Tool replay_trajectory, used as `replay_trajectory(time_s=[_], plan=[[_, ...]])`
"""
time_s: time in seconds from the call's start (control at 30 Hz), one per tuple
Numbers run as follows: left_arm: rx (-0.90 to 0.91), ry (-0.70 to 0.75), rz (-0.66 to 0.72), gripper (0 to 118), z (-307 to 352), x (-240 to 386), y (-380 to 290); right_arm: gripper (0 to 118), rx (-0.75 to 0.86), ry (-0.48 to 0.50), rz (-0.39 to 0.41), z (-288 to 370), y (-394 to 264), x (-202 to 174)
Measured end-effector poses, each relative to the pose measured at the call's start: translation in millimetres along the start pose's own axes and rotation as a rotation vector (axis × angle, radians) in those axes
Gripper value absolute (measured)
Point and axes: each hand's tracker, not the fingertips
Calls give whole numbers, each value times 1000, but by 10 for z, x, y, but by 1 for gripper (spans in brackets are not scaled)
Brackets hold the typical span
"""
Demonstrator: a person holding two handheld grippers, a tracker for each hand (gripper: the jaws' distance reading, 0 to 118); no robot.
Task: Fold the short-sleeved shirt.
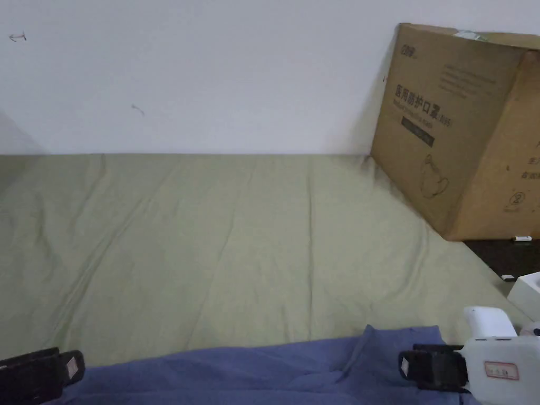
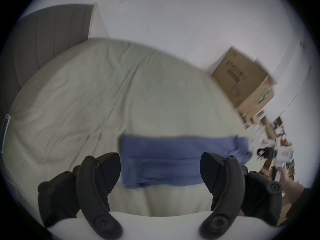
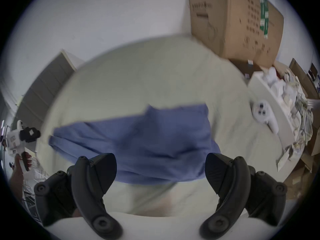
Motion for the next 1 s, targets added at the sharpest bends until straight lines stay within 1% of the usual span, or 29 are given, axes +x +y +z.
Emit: replay_trajectory(time_s=[0.07, 0.1, 0.13, 0.17, 0.2, 0.23, 0.27, 0.3, 0.33, 0.37, 0.4, 0.43, 0.47, 0.5, 0.53, 0.57, 0.6, 0.67, 0.77, 0.8, 0.87, 0.9, 0.93, 0.97, 1.0], plan=[[173, -26, -68, 101, 310, 346, -51, 106, 209, 87, 36, 413, 67, -264], [279, -13, -115, 101, 467, 536, -99, 106, 400, 123, 70, 667, 30, -403], [392, 23, -158, 101, 604, 723, -178, 106, 604, 131, 95, 887, -59, -526], [499, 62, -193, 101, 708, 863, -295, 106, 778, 105, 142, 1052, -166, -666], [612, 97, -224, 101, 806, 1010, -410, 106, 959, 68, 229, 1160, -307, -845], [690, 119, -239, 101, 867, 1109, -498, 106, 1101, -43, 265, 1181, -422, -976], [767, 145, -240, 101, 927, 1222, -604, 105, 1211, -188, 268, 1150, -547, -1130], [819, 174, -237, 101, 915, 1220, -698, 105, 1212, -297, 246, 1156, -605, -1264], [830, 194, -244, 98, 927, 1270, -749, 104, 1143, -241, 224, 1108, -604, -1301], [831, 197, -260, 82, 933, 1318, -798, 97, 1062, -149, 214, 1106, -606, -1325], [819, 191, -268, 51, 935, 1354, -832, 71, 994, -117, 187, 1088, -609, -1358], [801, 200, -287, 9, 913, 1387, -843, 21, 948, -123, 170, 1063, -635, -1388], [770, 221, -300, 0, 884, 1417, -834, 0, 938, -154, 168, 1043, -612, -1328], [743, 300, -309, 0, 864, 1450, -848, 0, 880, -192, 145, 1032, -640, -1309], [733, 252, -284, 0, 865, 1420, -848, 0, 910, -148, 128, 1046, -632, -1288], [701, 178, -256, 0, 868, 1390, -846, 0, 898, -113, 114, 1057, -628, -1261], [692, 161, -235, 0, 868, 1369, -847, 0, 894, -122, 112, 1042, -610, -1196], [696, 242, -252, 0, 859, 1388, -845, 0, 891, -141, 120, 1052, -596, -1195], [699, 232, -265, 0, 909, 1293, -738, 0, 890, -155, 136, 1064, -554, -1153], [665, 181, -263, 0, 924, 1199, -626, 0, 883, -149, 135, 1077, -524, -1140], [515, 63, -212, 0, 882, 936, -348, 0, 857, -124, 129, 1087, -503, -1112], [393, -13, -159, 0, 801, 722, -156, 0, 835, -106, 128, 1080, -479, -1096], [267, -103, -86, 0, 696, 493, 0, 0, 814, -90, 126, 1062, -453, -1083], [145, -186, 25, 0, 560, 256, 139, 0, 794, -78, 127, 1038, -433, -1075], [14, -278, 171, 0, 380, -45, 240, 0, 768, -67, 127, 1012, -453, -1091]])
